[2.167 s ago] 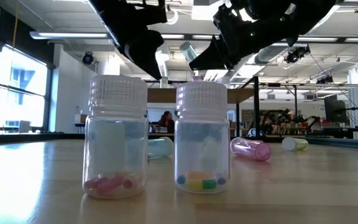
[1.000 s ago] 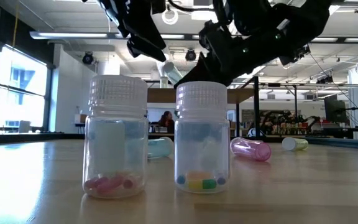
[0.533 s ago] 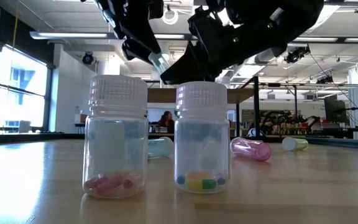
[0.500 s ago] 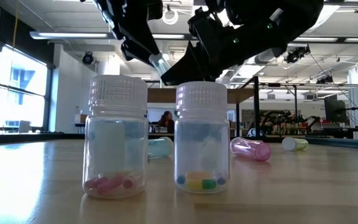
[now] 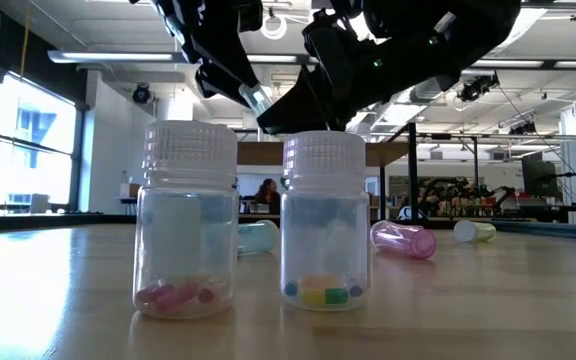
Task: Pick and place medicine bottles onto shelf by color
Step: Put the left blue pill bottle on the shelf aligned with the other blue pill bottle
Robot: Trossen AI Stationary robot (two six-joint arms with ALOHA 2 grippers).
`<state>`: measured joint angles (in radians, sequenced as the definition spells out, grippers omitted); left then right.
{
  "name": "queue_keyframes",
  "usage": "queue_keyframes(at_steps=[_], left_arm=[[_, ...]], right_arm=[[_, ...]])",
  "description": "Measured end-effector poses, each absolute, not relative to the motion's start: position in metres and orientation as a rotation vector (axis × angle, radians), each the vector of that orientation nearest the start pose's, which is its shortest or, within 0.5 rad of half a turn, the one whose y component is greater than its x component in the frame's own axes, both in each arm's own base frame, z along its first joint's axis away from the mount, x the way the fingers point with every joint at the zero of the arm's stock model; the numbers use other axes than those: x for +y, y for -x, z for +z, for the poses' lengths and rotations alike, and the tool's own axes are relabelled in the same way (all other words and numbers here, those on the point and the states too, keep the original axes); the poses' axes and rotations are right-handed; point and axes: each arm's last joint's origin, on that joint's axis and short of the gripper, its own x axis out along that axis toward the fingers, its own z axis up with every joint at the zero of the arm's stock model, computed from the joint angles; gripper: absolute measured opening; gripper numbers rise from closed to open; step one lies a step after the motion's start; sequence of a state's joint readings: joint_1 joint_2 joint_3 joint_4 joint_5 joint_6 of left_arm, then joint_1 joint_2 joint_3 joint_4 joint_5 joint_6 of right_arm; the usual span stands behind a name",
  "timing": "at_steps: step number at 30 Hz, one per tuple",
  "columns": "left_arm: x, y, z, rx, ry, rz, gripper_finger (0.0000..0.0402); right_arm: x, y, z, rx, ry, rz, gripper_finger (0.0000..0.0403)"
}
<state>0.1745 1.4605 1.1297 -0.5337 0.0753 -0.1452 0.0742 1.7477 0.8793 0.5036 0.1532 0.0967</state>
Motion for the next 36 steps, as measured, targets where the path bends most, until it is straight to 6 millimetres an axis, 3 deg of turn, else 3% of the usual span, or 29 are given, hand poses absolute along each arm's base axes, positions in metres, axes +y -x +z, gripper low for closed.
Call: queue_keyframes(at_steps=[16,26,36], left_arm=[[0.0506,-0.3012,0.27,0.845,0.222,0.138,0.0116],[0.0506,-0.3012,0.27,0.845,0.221,0.139,0.012],[0.057,-0.2991,0.2692,0.856,0.23,0.162,0.0115]], right_arm=[[0.0219,-0.3602,0.1816,0.348,-0.056,-0.093,0.0083],[0.0218,-0.3602,0.1816,0.348,-0.048,-0.092,0.0085],[0.0213,-0.3581,0.1828,0.366,-0.045,-0.092,0.0187]])
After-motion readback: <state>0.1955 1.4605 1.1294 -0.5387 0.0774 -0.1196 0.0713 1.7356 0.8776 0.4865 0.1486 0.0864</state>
